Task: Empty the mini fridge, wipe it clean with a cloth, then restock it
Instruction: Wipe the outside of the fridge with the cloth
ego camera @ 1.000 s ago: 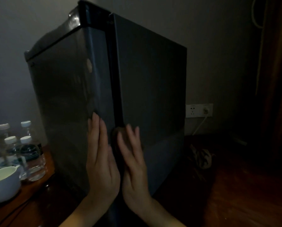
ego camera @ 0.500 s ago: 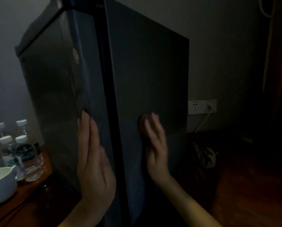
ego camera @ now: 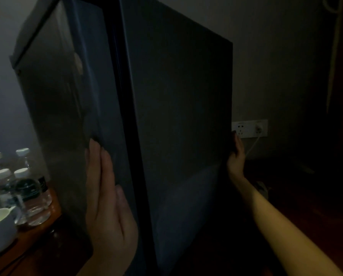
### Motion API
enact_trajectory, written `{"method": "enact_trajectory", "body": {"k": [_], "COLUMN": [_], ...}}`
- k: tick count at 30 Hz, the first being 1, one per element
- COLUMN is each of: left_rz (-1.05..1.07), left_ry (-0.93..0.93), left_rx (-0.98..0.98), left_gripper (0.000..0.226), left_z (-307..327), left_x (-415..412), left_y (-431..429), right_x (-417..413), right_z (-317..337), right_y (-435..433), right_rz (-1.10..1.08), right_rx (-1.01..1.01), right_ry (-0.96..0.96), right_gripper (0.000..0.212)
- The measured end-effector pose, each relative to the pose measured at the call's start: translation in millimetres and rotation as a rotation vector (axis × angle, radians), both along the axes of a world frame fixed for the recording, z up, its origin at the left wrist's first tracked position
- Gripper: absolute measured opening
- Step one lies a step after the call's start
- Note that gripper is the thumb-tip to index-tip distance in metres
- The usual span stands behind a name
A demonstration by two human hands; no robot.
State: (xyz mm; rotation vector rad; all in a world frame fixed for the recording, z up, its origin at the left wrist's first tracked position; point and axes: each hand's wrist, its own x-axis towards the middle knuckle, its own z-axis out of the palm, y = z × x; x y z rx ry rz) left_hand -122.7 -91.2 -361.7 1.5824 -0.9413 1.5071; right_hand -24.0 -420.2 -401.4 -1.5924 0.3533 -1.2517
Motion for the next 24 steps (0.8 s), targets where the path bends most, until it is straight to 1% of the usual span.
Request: {"method": "enact_trajectory", "body": {"k": [2, 4, 6, 8, 12, 13, 14, 15, 17, 18, 19, 20, 22, 24], "left_rz": [0.017, 0.028, 0.029, 0.02, 0.052, 0.074, 0.1, 0.122, 0.145, 0.148, 0.148, 0.146, 0.144, 0.14], "left_ry": [0.0, 0.007, 0.016, 0.019, 0.034, 0.042, 0.051, 0.059, 0.069, 0.079, 0.087, 0.087, 0.076, 0.072], "left_rx": [0.008, 0.008, -0.005, -0.011, 0.001, 0.009, 0.018, 0.022, 0.017, 0.013, 0.013, 0.015, 0.015, 0.018], "left_gripper": [0.048, 0.047, 0.047, 0.047, 0.053, 0.055, 0.057, 0.058, 0.062, 0.065, 0.068, 0.068, 0.066, 0.065], "left_z": [0, 0, 1, 1, 2, 2, 3, 2, 1, 1, 0, -1, 0, 0], "left_x": [-2, -4, -6, -6, -7, -8, -9, -10, -9, -9, -8, -8, -7, -7], "left_y": [0, 0, -1, -1, -1, -1, -2, -2, -2, -2, -2, -2, -1, -2], "right_x": [-4, -6, -10, -18, -31, -28, -22, -15, -6, -5, -7, -11, -24, -41], "right_z": [-11, -29, -39, -31, 18, 26, 27, 20, -8, -27, -47, -66, -87, -72], "right_y": [9, 23, 42, 61, 83, 77, 66, 50, 23, 18, 21, 32, 61, 77], "right_rz": [0.042, 0.023, -0.009, -0.013, 0.069, 0.06, 0.04, 0.021, 0.029, 0.038, 0.032, 0.011, -0.002, 0.049], "right_rx": [0.107, 0.187, 0.195, 0.103, -0.315, -0.363, -0.369, -0.313, -0.082, 0.022, 0.077, 0.066, -0.07, -0.226], "right_ry": [-0.025, -0.022, -0.026, -0.042, -0.232, -0.25, -0.237, -0.19, -0.053, 0.005, 0.046, 0.063, 0.044, -0.026], "right_gripper": [0.052, 0.054, 0.057, 0.06, 0.063, 0.062, 0.062, 0.062, 0.06, 0.059, 0.059, 0.058, 0.059, 0.061]}}
